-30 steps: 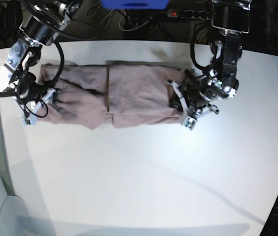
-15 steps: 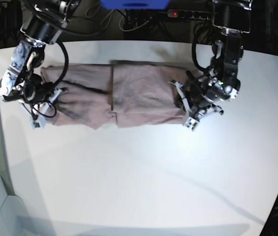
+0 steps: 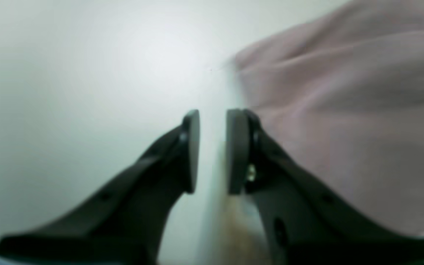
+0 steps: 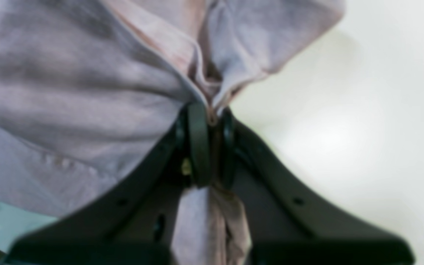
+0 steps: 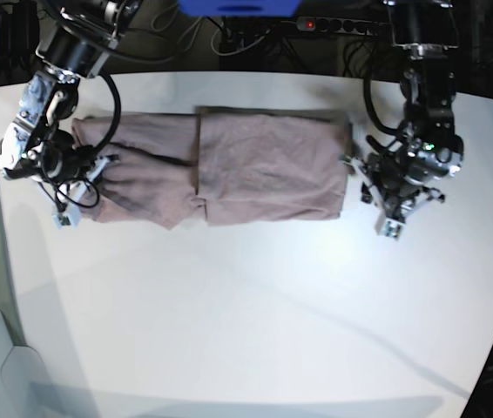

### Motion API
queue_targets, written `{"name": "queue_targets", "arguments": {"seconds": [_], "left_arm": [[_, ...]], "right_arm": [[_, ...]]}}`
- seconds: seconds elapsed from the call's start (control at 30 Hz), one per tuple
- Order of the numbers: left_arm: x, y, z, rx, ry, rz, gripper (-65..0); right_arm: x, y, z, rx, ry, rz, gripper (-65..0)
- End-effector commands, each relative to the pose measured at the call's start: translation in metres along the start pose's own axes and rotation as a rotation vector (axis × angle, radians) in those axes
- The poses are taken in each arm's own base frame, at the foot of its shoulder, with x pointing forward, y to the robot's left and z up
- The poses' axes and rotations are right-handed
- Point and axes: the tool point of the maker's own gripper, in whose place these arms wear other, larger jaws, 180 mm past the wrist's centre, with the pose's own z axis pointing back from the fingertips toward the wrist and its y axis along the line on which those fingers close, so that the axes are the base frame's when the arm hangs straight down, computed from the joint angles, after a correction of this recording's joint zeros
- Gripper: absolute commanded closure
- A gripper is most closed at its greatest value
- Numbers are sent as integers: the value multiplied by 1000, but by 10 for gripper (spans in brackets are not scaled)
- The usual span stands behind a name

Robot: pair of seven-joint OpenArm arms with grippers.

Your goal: Layout the t-shirt on the table in an organized manner, then fold the t-shirt properly

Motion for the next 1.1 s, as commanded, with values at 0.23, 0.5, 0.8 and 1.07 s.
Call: {"name": "queue_targets", "arguments": {"seconds": [0.23,0.5,0.8,1.07], "left_arm": [[-45,12,-12,1,107,99,-83],[-58,-6,-25,-43,152,141,0],[-51,-41,-32,-116,151,94,-1],[-51,-65,-36,-163,155,99,-1]], "right_arm": [[-1,-3,2,-15,23,11,0],[3,-4,6,-26,7,16,0],[20,0,35,-85,-35,42,0],[31,25,47,-85,-75,126,0]]}}
